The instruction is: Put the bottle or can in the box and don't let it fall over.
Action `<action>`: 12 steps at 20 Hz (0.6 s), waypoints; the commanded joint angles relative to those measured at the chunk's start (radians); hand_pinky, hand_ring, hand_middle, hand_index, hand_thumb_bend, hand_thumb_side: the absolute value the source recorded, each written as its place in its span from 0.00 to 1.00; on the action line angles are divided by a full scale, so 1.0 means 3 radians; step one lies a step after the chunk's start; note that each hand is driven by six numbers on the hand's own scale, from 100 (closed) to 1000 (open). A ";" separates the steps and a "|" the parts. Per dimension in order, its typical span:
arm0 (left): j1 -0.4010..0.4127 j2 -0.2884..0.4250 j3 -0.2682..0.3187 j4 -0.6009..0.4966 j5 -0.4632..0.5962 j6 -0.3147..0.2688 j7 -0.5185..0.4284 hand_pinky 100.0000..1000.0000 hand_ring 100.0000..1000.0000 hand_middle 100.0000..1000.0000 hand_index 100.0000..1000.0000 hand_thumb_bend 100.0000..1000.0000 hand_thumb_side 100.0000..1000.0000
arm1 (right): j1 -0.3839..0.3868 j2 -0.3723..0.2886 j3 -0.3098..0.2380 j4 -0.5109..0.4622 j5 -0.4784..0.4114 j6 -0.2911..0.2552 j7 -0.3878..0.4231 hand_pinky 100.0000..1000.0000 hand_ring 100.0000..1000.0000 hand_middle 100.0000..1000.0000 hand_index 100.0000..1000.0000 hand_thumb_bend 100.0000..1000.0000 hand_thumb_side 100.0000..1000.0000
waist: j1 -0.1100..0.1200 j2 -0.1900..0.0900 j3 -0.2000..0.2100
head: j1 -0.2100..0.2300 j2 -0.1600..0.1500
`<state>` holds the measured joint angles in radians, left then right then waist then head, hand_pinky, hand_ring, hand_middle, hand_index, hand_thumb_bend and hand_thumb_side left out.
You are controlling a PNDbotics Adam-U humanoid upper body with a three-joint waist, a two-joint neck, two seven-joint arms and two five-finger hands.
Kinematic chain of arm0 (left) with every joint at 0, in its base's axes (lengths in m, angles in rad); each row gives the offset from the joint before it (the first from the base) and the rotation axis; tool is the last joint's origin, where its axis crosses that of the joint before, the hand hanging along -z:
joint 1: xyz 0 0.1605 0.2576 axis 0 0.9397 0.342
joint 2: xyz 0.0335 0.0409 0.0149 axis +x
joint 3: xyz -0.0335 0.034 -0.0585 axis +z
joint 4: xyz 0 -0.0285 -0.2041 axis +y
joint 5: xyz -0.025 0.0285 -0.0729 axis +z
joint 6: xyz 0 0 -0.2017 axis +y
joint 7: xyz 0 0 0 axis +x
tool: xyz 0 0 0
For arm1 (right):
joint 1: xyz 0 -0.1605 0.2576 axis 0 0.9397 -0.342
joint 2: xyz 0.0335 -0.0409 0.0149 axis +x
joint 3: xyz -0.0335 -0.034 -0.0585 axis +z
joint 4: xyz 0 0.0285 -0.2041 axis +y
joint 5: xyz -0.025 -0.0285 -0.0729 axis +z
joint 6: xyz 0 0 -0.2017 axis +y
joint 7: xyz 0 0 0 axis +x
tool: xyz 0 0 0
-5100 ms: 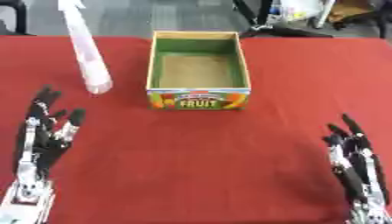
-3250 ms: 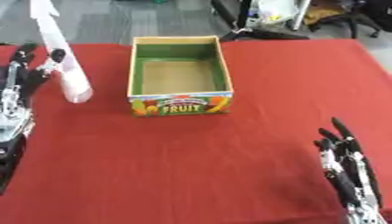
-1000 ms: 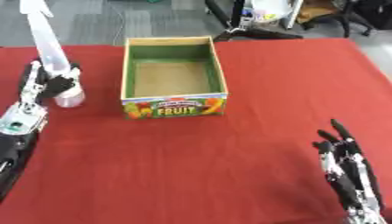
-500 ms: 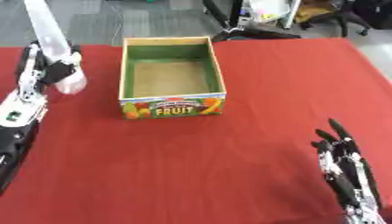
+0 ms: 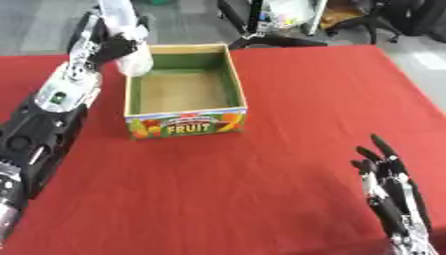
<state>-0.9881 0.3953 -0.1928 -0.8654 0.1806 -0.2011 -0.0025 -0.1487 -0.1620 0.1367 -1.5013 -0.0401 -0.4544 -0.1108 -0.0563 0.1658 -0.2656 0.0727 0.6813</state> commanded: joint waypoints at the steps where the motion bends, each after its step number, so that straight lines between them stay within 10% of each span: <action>1: -0.0098 -0.0061 -0.0007 0.0123 -0.0112 -0.0056 -0.0060 0.21 1.00 0.18 0.27 0.00 0.00 | -0.0056 -0.0005 0.0011 -0.0051 -0.0034 -0.0004 0.0031 0.77 0.89 1.00 0.95 0.00 0.41 | -0.0010 -0.0028 -0.0027 | 0.0018 -0.0065; 4: -0.0094 -0.0091 -0.0002 0.0179 -0.0186 -0.0141 -0.0052 0.30 1.00 0.24 0.32 0.00 0.00 | -0.0073 0.0005 0.0022 -0.0048 -0.0047 -0.0007 0.0050 0.77 0.89 1.00 0.95 0.00 0.41 | -0.0010 -0.0021 -0.0044 | 0.0000 -0.0078; 6: -0.0084 -0.0080 -0.0019 0.0151 -0.0287 -0.0190 -0.0064 0.64 1.00 0.53 0.58 0.46 0.00 | -0.0075 0.0005 0.0022 -0.0046 -0.0050 -0.0008 0.0057 0.77 0.89 1.00 0.95 0.00 0.41 | -0.0007 -0.0019 -0.0042 | -0.0010 -0.0077; 8: -0.0073 -0.0051 -0.0040 0.0101 -0.0476 -0.0240 -0.0096 0.85 1.00 0.83 0.78 0.94 0.26 | -0.0073 0.0003 0.0020 -0.0045 -0.0050 -0.0009 0.0060 0.77 0.89 1.00 0.95 0.00 0.41 | -0.0005 -0.0021 -0.0037 | -0.0014 -0.0074; 12: -0.0037 0.0021 -0.0048 0.0025 -0.0969 -0.0289 -0.0254 1.00 1.00 1.00 0.95 1.00 0.44 | -0.0069 -0.0003 0.0010 -0.0046 -0.0046 -0.0010 0.0058 0.77 0.89 1.00 0.95 0.00 0.41 | -0.0005 -0.0026 -0.0024 | -0.0022 -0.0079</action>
<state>-0.9829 0.3708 -0.2069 -0.8341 -0.0687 -0.2817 -0.0650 -0.1584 -0.1534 0.1430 -1.5013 -0.0500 -0.4565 -0.0960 -0.0584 0.1712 -0.2728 0.0684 0.6730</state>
